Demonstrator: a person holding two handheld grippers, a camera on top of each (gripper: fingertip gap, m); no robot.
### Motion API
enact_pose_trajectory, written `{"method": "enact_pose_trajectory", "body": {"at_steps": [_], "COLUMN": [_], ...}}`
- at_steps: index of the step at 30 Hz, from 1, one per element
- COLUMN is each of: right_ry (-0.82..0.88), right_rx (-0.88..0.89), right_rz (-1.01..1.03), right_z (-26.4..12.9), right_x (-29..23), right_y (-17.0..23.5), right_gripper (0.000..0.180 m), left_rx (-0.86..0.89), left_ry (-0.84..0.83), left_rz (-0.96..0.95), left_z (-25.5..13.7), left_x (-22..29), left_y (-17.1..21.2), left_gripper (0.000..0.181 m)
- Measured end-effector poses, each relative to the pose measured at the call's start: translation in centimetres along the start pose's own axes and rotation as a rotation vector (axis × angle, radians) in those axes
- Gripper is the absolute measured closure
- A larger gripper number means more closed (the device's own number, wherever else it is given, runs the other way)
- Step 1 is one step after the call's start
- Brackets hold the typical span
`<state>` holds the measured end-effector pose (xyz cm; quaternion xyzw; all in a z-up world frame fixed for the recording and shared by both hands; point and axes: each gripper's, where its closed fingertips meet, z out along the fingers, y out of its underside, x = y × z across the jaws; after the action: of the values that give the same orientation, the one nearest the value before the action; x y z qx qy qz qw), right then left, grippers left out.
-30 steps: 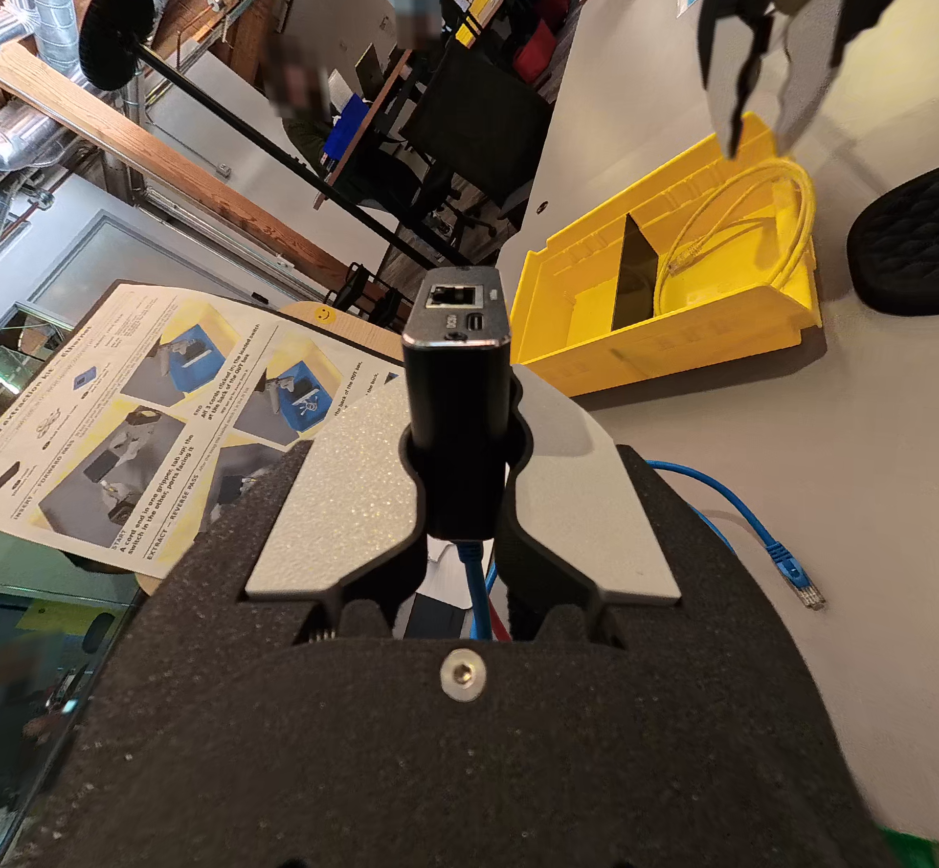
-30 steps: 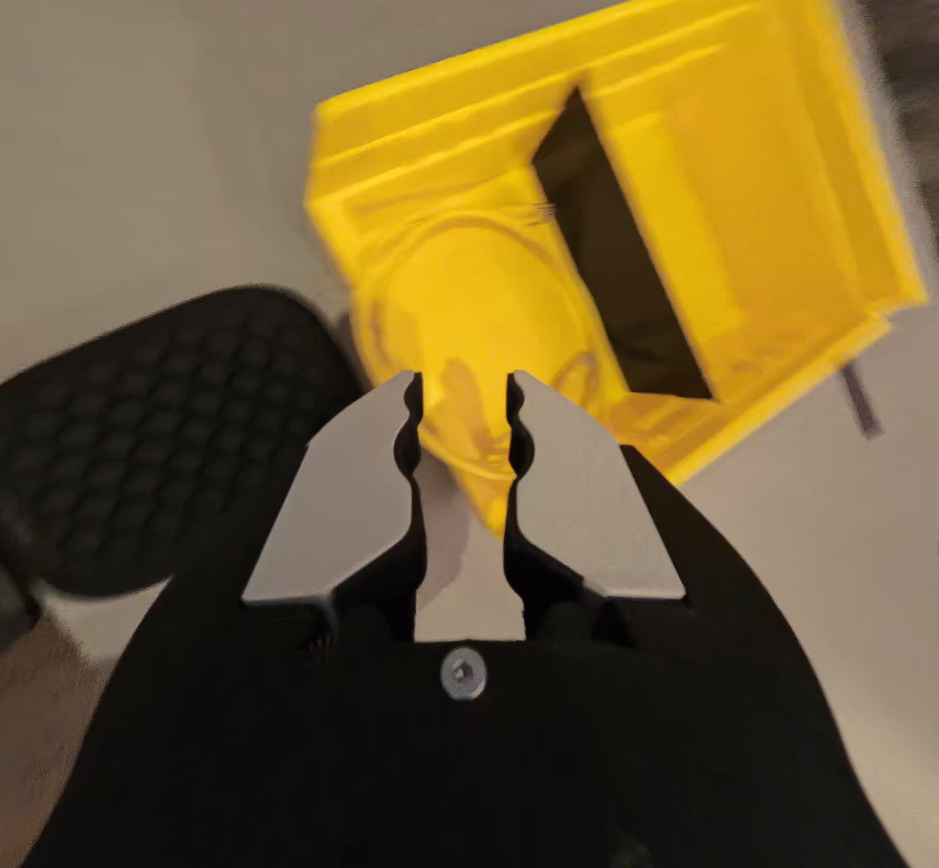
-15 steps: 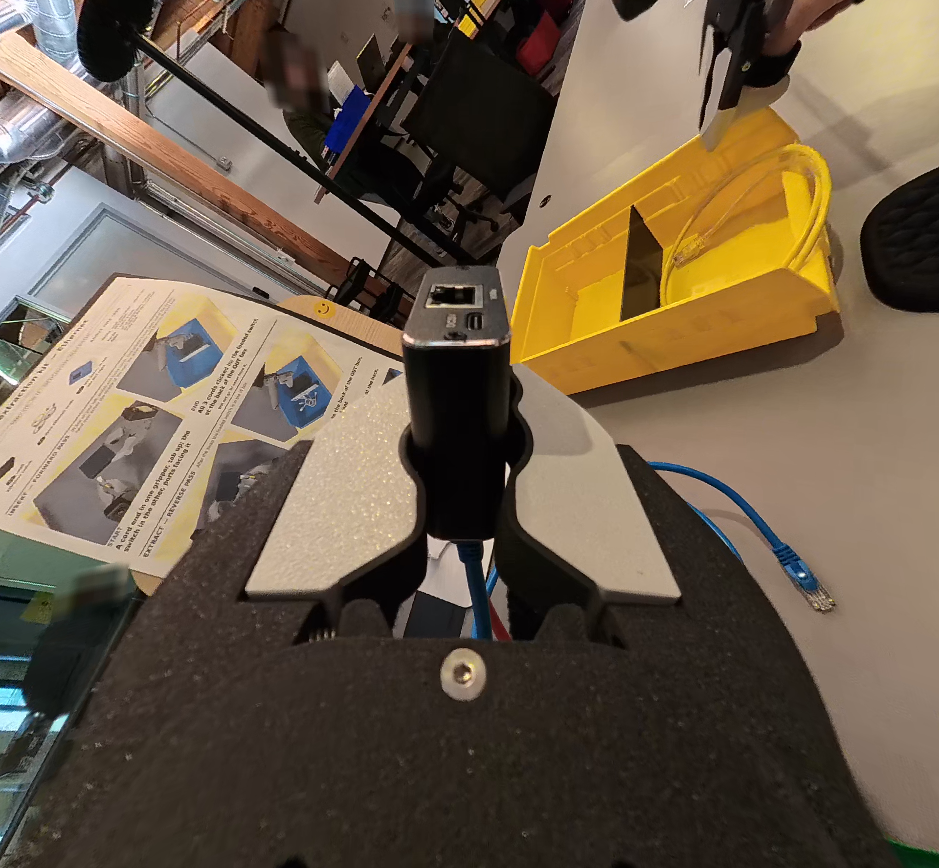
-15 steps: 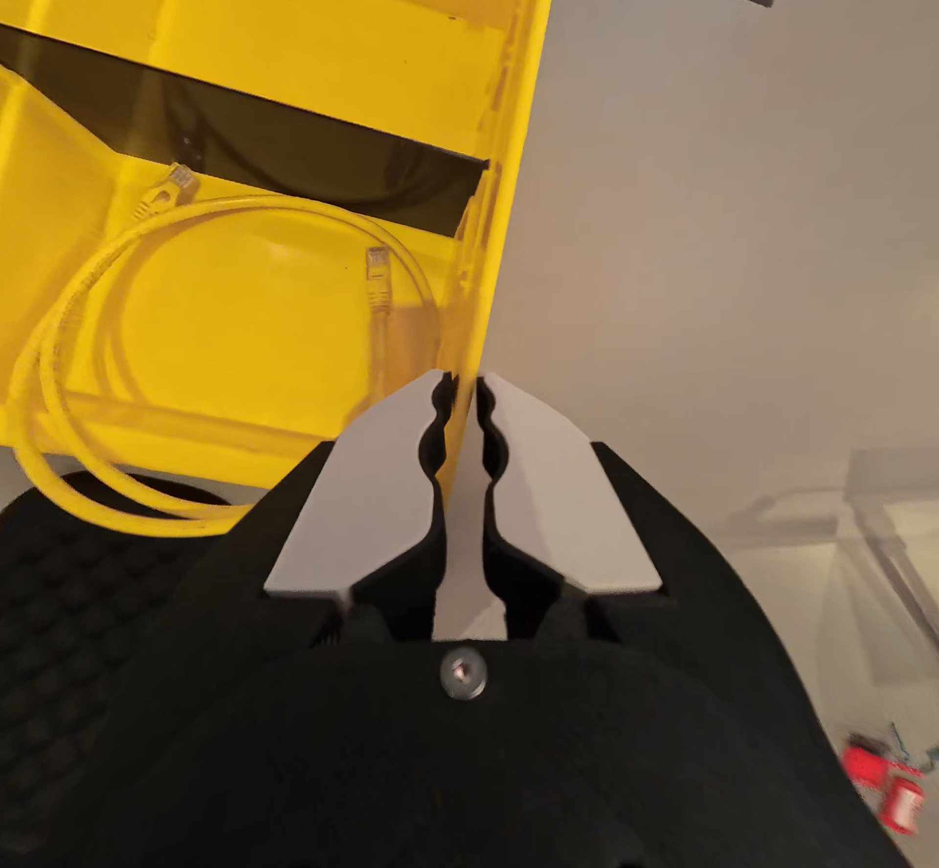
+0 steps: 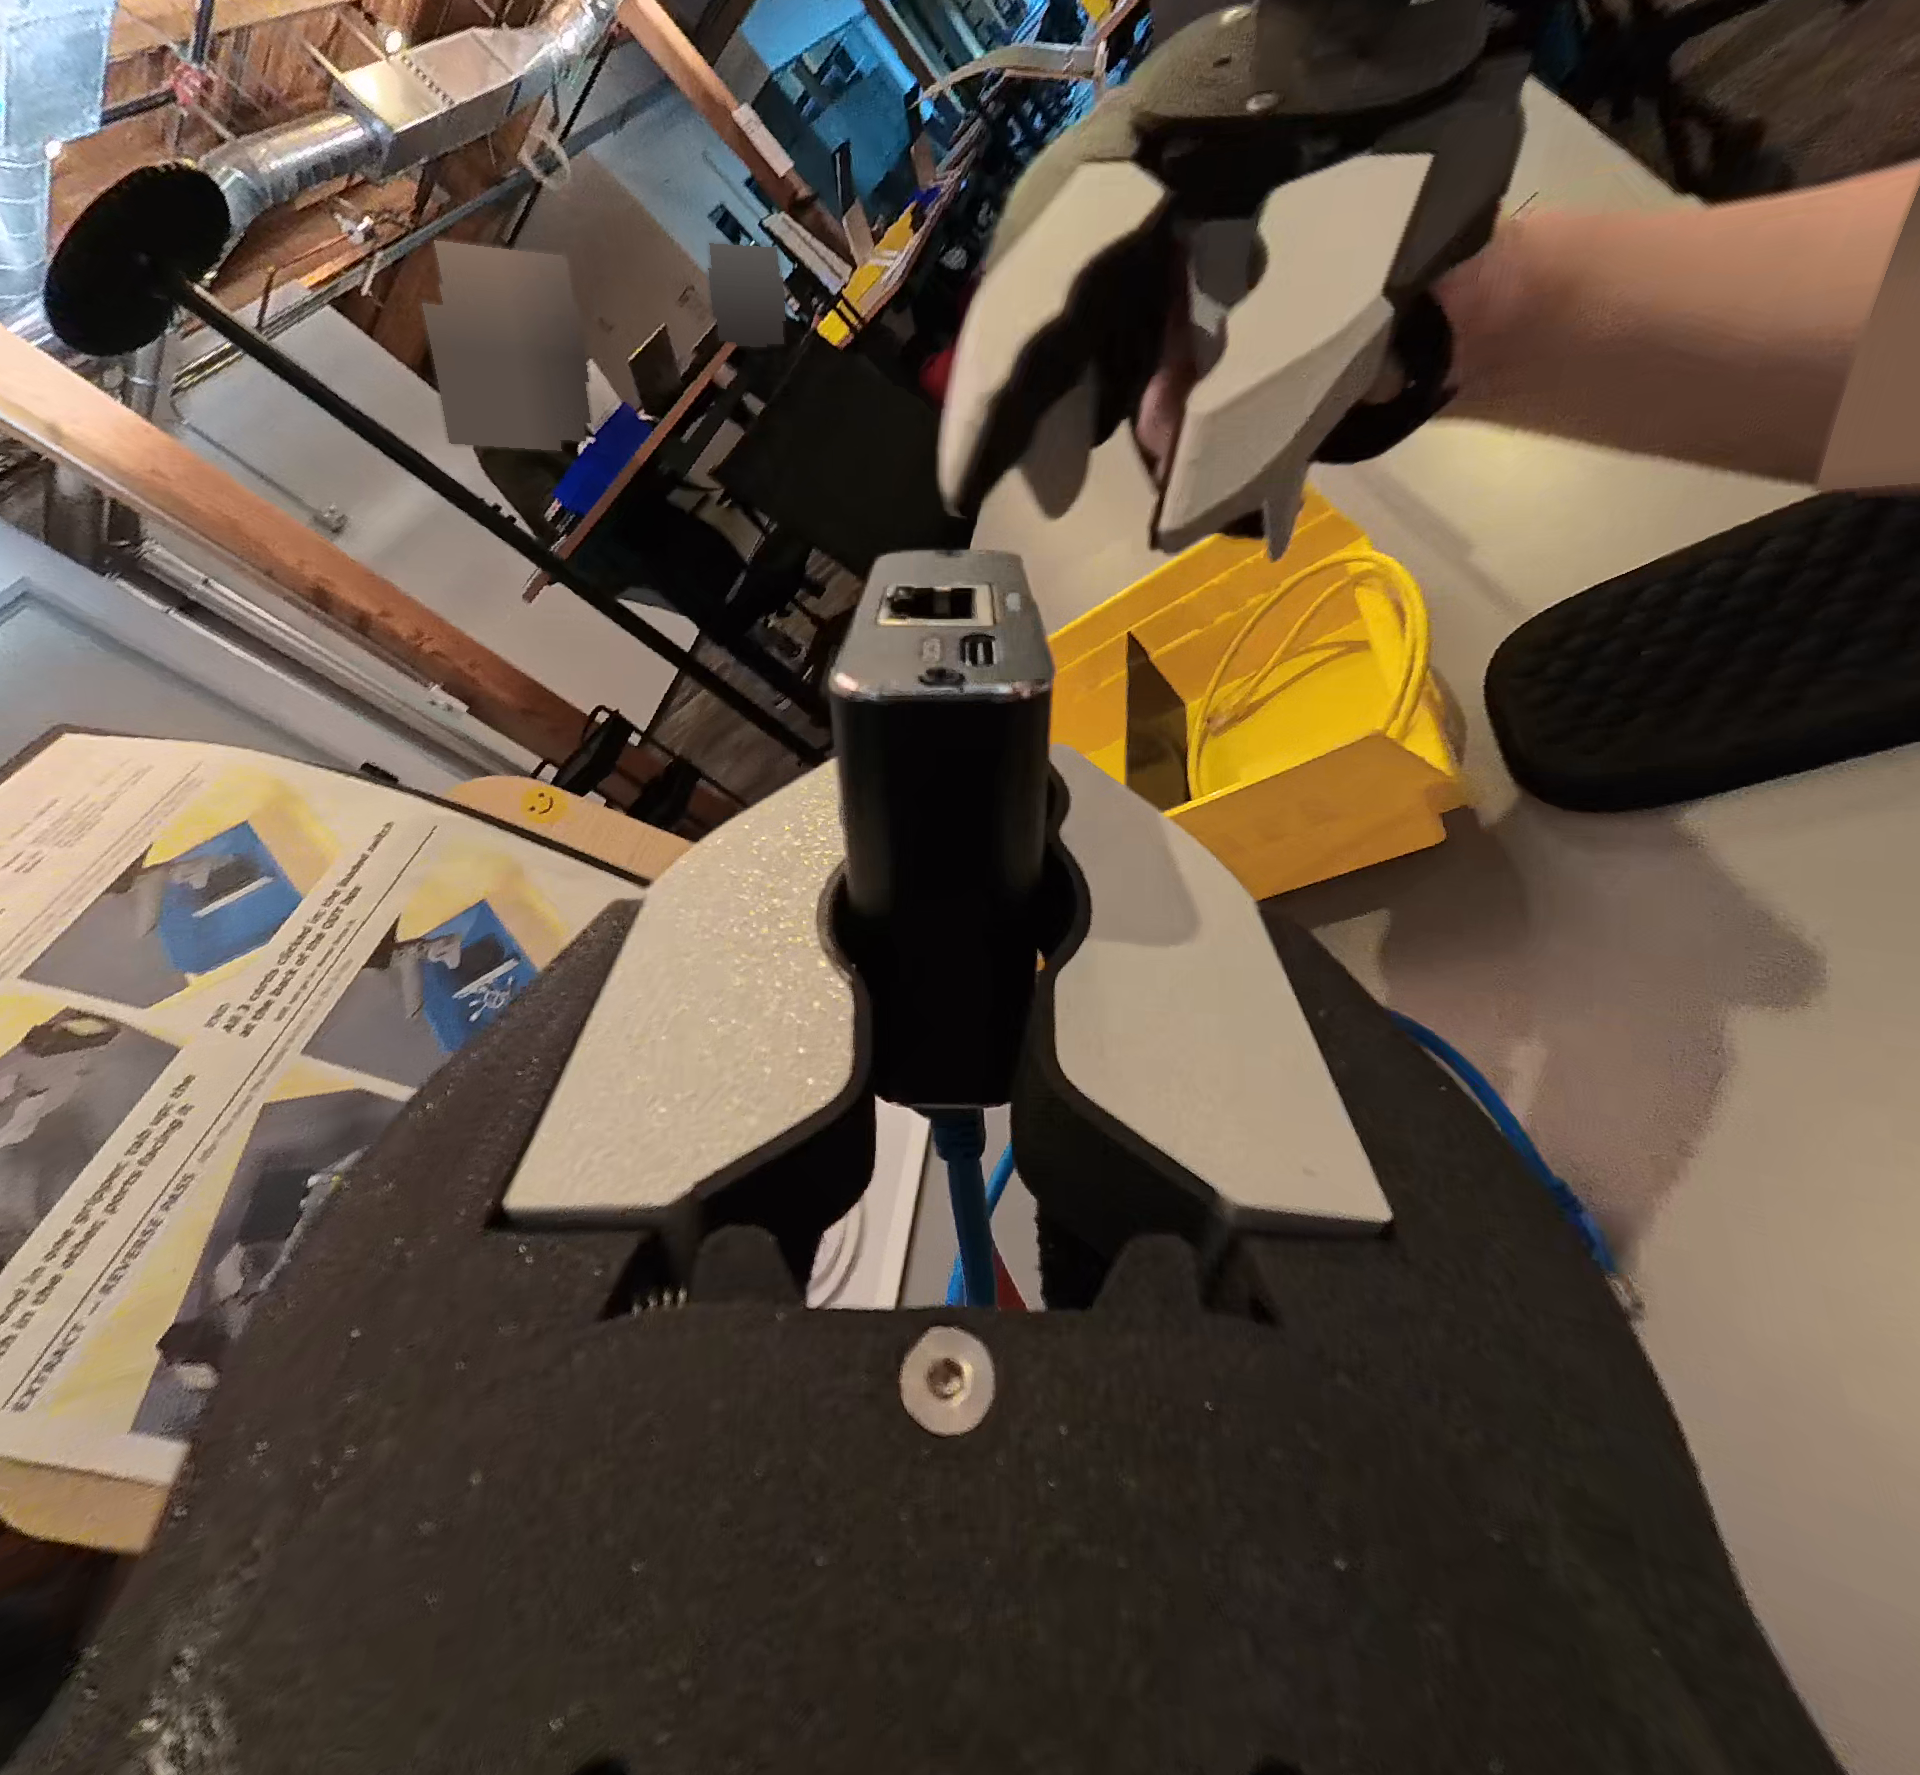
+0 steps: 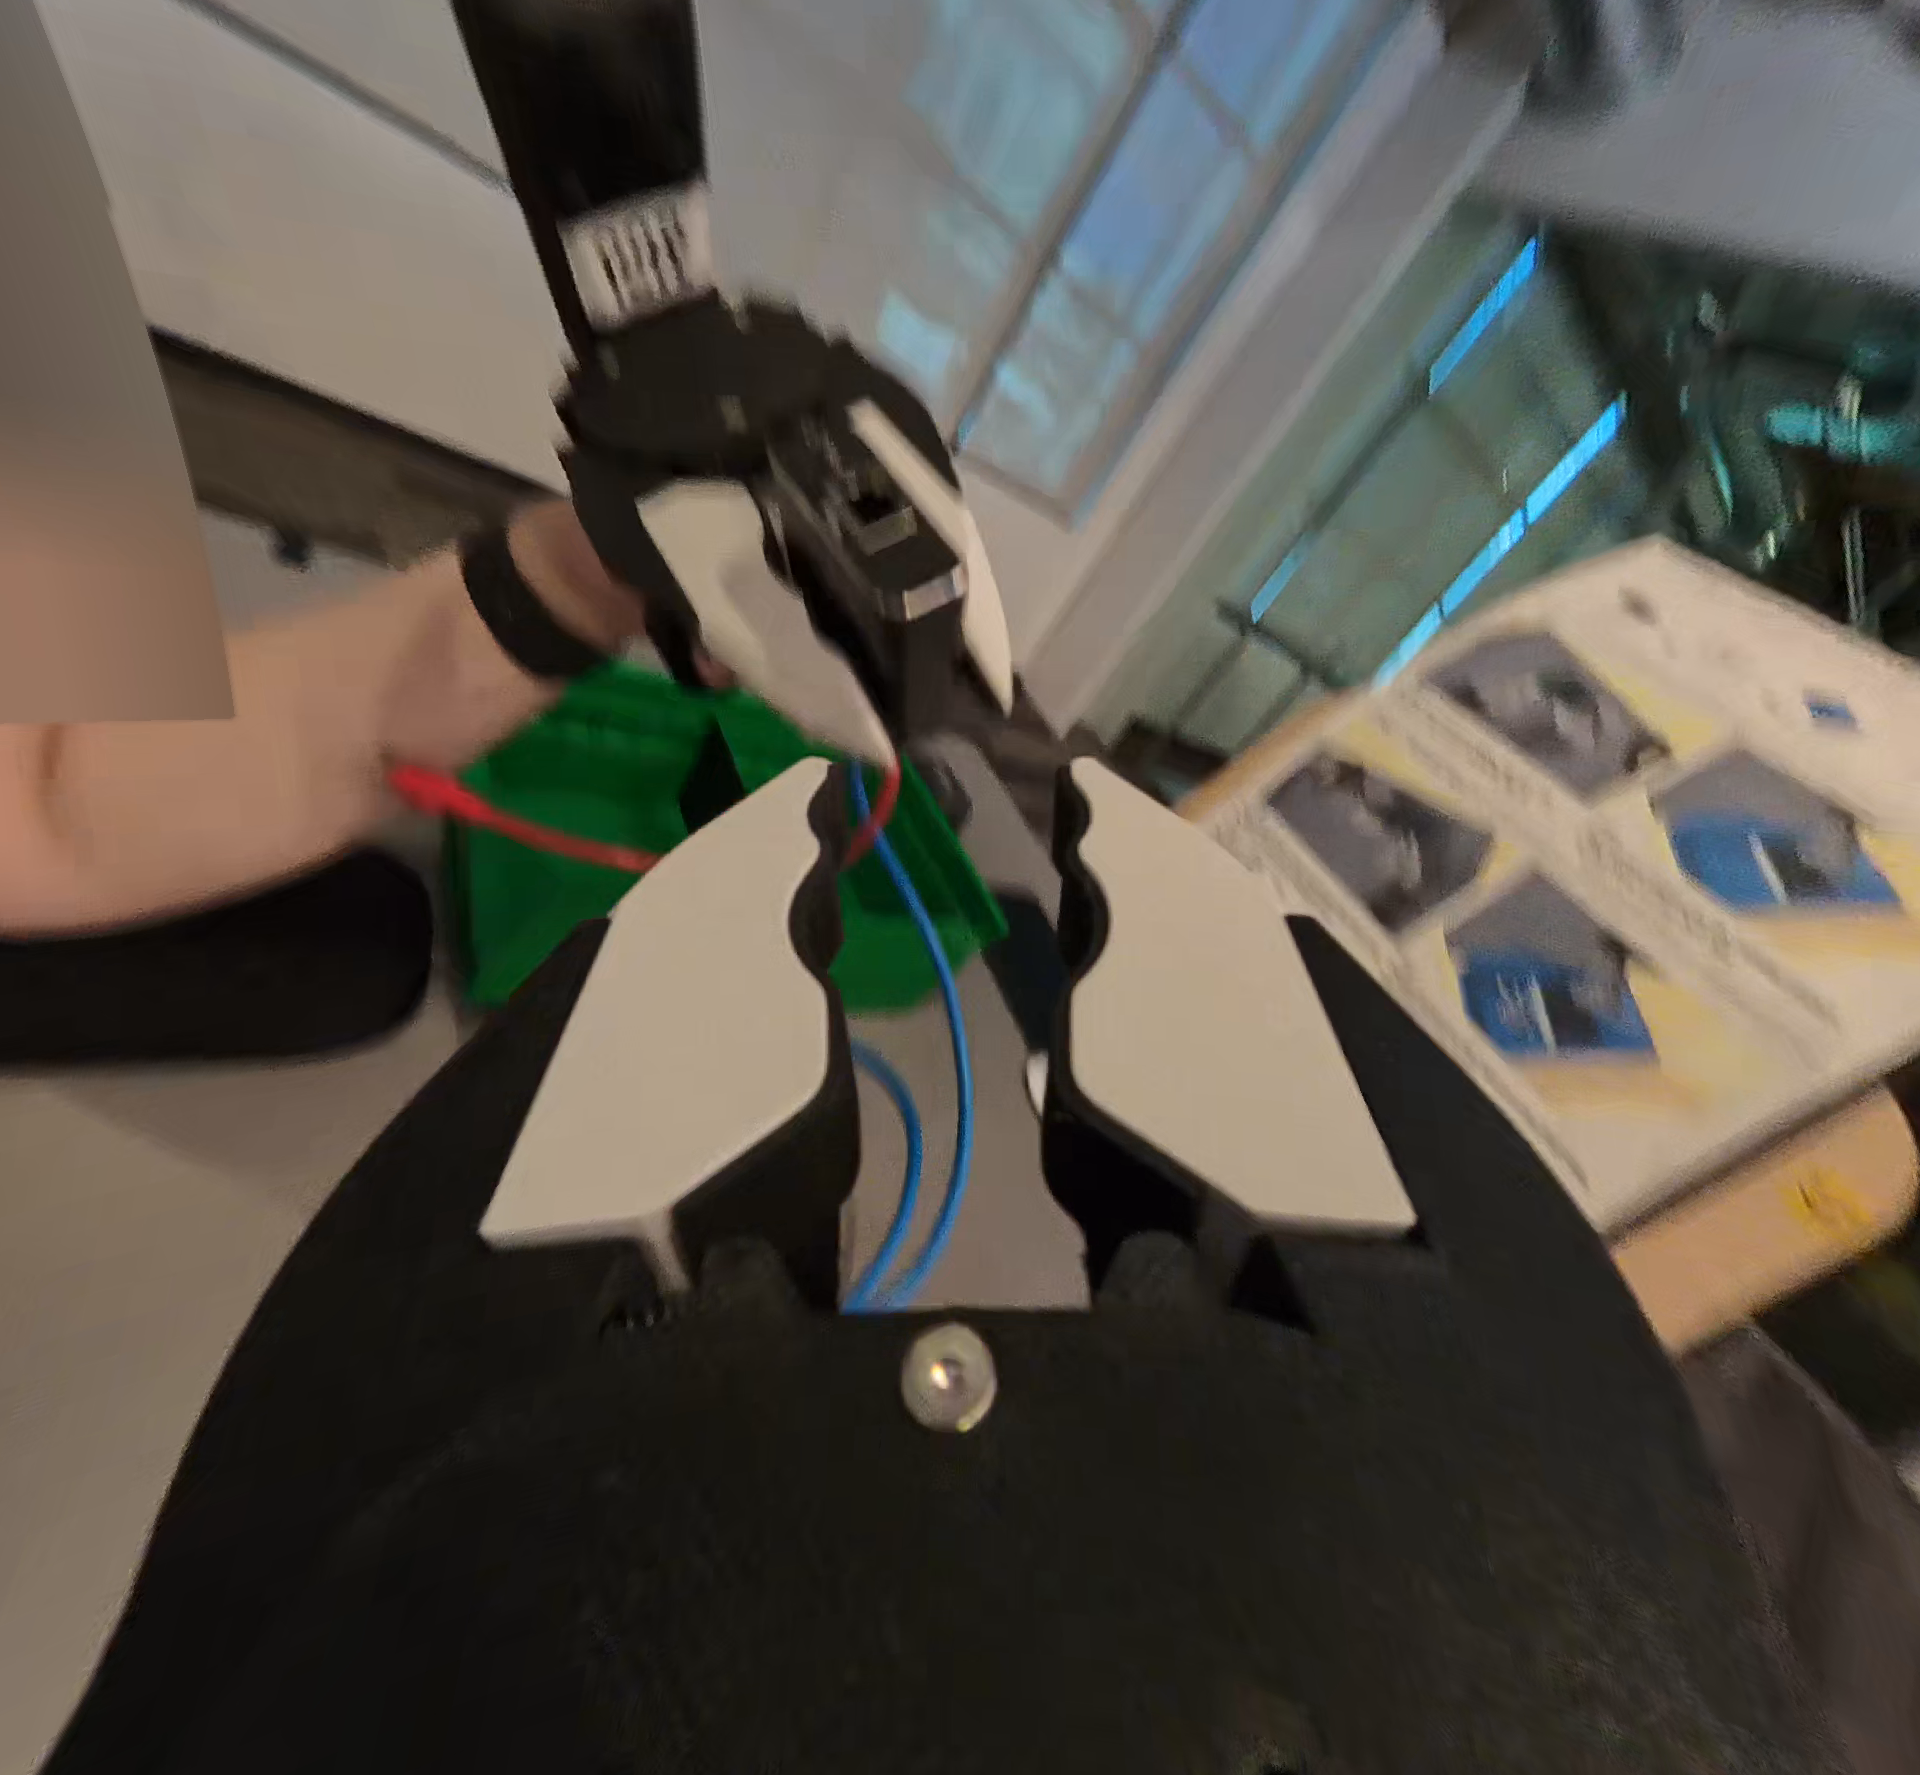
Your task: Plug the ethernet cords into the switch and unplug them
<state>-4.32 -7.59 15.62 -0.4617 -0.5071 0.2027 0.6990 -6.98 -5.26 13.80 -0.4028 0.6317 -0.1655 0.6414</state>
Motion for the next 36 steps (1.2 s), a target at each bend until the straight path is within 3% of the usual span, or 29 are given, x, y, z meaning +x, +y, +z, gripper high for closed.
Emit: {"method": "enact_pose_trajectory", "body": {"at_steps": [5, 9, 12, 17, 21, 24, 29, 36], "right_ry": [-0.157, -0.191, -0.177, 0.046, 0.245, 0.373, 0.422, 0.451], "right_rx": [0.181, 0.151, 0.118, 0.068, -0.017, -0.084, -0.089, -0.09], "right_rz": [0.04, -0.01, -0.022, -0.133, -0.296, -0.407, -0.494, -0.64], "right_z": [3.1, 4.4, 4.6, 5.1, 5.6, 6.1, 6.6, 6.9], "right_x": [-1.5, -1.9, -1.4, 0.7, 2.0, 2.6, 2.0, 1.0], "right_y": [-2.3, -0.6, 0.5, 2.2, 3.6, 4.4, 4.7, 4.7], "right_gripper": [0.135, 0.152, 0.153, 0.155, 0.155, 0.155, 0.155, 0.155], "left_rx": [0.038, 0.022, -0.027, -0.134, -0.06, -0.12, -0.272, -0.302], "left_ry": [0.046, 0.089, 0.084, -0.049, -0.089, -0.148, -0.24, -0.122], "left_rz": [-0.016, -0.019, -0.044, -0.171, -0.491, -0.641, -0.579, -0.683], "left_z": [0.0, 0.8, 1.3, -0.1, -1.6, -1.3, -0.5, 0.6], "left_x": [0.7, 1.4, 1.1, -1.6, -3.1, -3.4, -3.5, -2.5], "left_y": [-0.7, -0.2, 0.9, 2.8, 1.1, 1.6, 3.7, 5.8], "left_gripper": [0.154, 0.154, 0.152, 0.127, 0.114, 0.104, 0.101, 0.099]}}
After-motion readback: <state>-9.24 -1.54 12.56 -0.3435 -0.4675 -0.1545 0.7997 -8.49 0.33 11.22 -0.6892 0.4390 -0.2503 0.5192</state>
